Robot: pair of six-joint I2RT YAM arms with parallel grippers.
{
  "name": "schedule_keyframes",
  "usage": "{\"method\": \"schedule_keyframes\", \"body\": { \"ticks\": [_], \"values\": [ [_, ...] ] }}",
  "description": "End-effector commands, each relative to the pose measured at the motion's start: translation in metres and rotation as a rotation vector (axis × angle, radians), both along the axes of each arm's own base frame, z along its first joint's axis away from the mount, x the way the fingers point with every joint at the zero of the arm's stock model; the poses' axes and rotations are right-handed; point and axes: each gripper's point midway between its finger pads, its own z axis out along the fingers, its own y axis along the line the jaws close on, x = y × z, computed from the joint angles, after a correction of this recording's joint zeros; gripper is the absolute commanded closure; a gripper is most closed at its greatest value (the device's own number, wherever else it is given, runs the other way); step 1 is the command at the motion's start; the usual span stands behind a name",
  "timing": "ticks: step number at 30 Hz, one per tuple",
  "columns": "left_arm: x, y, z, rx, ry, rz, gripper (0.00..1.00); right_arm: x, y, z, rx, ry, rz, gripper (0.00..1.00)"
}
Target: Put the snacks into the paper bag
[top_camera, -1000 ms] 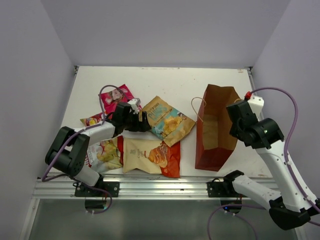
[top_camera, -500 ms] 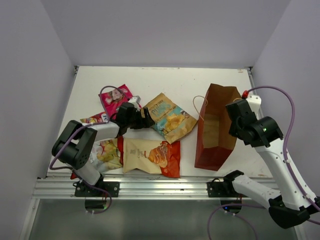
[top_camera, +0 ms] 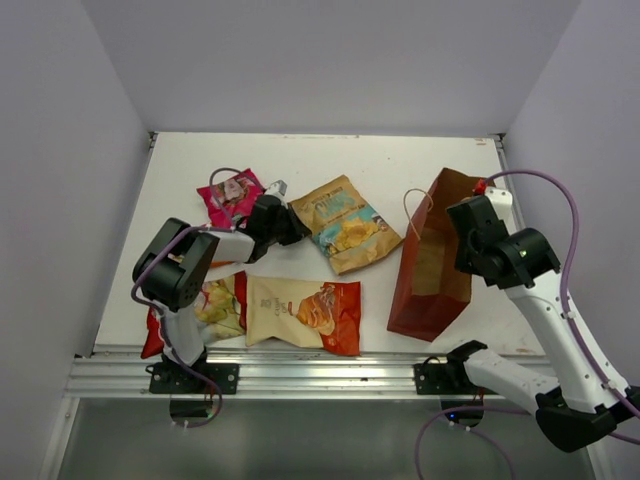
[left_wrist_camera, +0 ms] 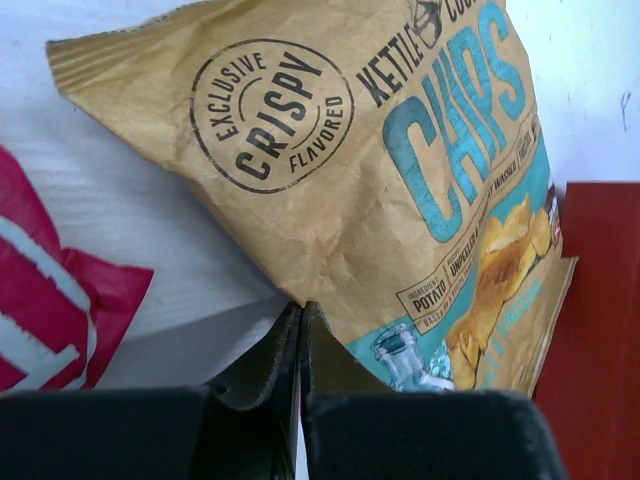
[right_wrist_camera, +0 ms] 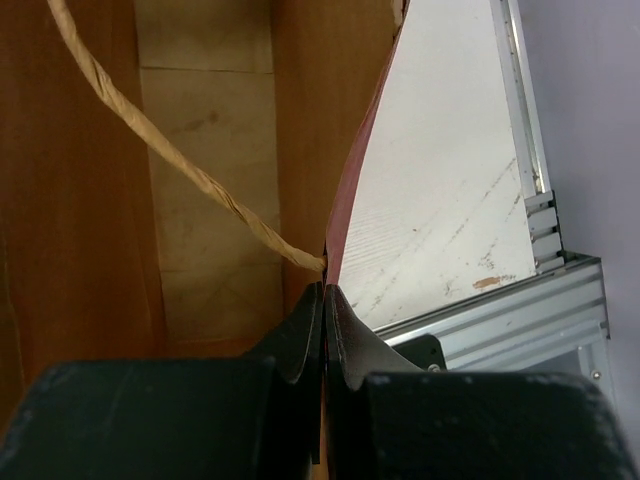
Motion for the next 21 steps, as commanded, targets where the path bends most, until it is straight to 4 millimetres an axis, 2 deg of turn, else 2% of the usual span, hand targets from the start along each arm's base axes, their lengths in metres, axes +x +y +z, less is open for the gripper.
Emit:
{"method": "schedule_keyframes", "body": {
  "ticks": [1,5,10,11,13,14,15,16,17,19,21],
  "values": [
    [0.027,-0.023,0.033,-0.079,-0.098,0.003,1.0,-0.026,-0.007,-0.011,-0.039,0.136,0.041,1.0],
    [0.033,-0.025,0.056,-0.081,-0.168,0.001,1.0,-0.025,-0.004,-0.015,-0.032,0.143,0.053,1.0],
    [0.03,-0.022,0.077,-0.072,-0.21,0.001,1.0,-0.021,-0.001,-0.019,-0.023,0.147,0.059,1.0],
    [0.029,-0.02,0.089,-0.073,-0.235,0.008,1.0,-0.021,0.0,-0.019,-0.02,0.145,0.062,1.0],
    [0.023,-0.015,0.093,-0.057,-0.236,0.012,1.0,-0.02,0.0,-0.018,-0.019,0.143,0.063,1.0],
    [0.022,-0.011,0.111,-0.057,-0.277,0.018,1.0,-0.021,0.0,-0.018,-0.017,0.138,0.062,1.0],
    [0.019,-0.009,0.115,-0.051,-0.288,0.02,1.0,-0.021,0.0,-0.019,-0.017,0.142,0.062,1.0],
    [0.016,-0.006,0.136,-0.061,-0.327,0.022,1.0,-0.022,0.0,-0.019,-0.016,0.14,0.063,1.0],
    [0.014,-0.006,0.144,-0.058,-0.346,0.016,1.0,-0.022,-0.001,-0.019,-0.017,0.139,0.061,1.0],
    [0.008,-0.006,0.172,-0.072,-0.4,-0.007,1.0,-0.022,0.001,-0.022,-0.012,0.142,0.063,1.0],
    [0.005,-0.009,0.193,-0.079,-0.439,-0.03,1.0,-0.021,0.002,-0.022,-0.003,0.136,0.065,1.0]
  ]
}}
